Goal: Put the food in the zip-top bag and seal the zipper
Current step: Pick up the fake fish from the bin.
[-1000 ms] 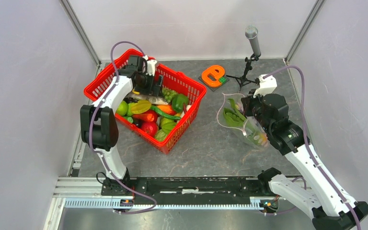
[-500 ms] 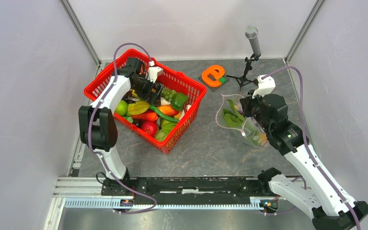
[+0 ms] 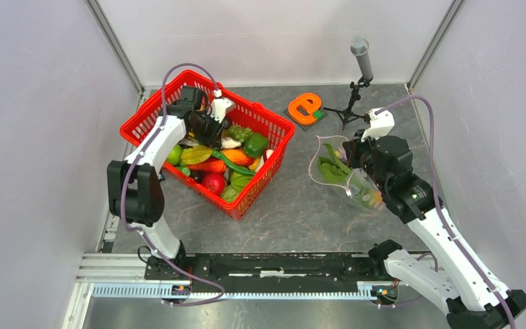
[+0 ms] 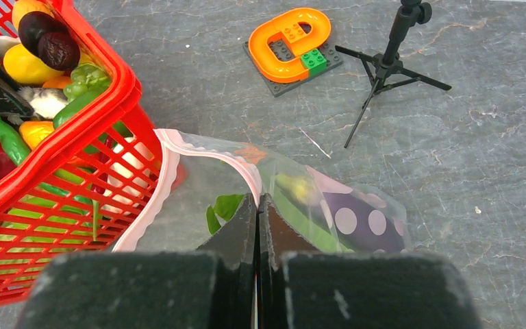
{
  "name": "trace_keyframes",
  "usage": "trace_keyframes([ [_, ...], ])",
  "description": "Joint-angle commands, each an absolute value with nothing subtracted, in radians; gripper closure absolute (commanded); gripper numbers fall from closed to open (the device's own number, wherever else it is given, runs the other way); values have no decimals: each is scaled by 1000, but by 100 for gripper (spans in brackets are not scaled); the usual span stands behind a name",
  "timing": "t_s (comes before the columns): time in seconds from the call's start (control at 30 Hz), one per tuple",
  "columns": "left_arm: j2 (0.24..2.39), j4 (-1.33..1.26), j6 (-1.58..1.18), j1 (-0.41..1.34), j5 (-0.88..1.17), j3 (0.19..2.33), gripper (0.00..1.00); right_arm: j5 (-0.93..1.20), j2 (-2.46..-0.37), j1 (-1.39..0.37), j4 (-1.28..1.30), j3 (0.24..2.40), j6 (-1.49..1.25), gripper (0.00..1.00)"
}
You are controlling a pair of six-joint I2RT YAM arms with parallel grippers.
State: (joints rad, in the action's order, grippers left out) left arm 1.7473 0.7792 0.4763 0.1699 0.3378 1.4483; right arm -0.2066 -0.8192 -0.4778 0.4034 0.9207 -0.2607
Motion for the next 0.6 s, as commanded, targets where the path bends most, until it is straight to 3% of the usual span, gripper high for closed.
trace_keyframes([
  [0.0, 1606, 728, 459, 169, 317, 1390, 75, -200, -802, -480, 361, 925, -277, 99],
  [0.27, 1404, 611, 448, 169, 306, 1327, 88, -186, -797, -479, 358, 927, -303, 99],
  [0.57, 1296, 505, 321, 169, 495, 1318, 89, -168, -799, -479, 343, 916, -327, 99],
])
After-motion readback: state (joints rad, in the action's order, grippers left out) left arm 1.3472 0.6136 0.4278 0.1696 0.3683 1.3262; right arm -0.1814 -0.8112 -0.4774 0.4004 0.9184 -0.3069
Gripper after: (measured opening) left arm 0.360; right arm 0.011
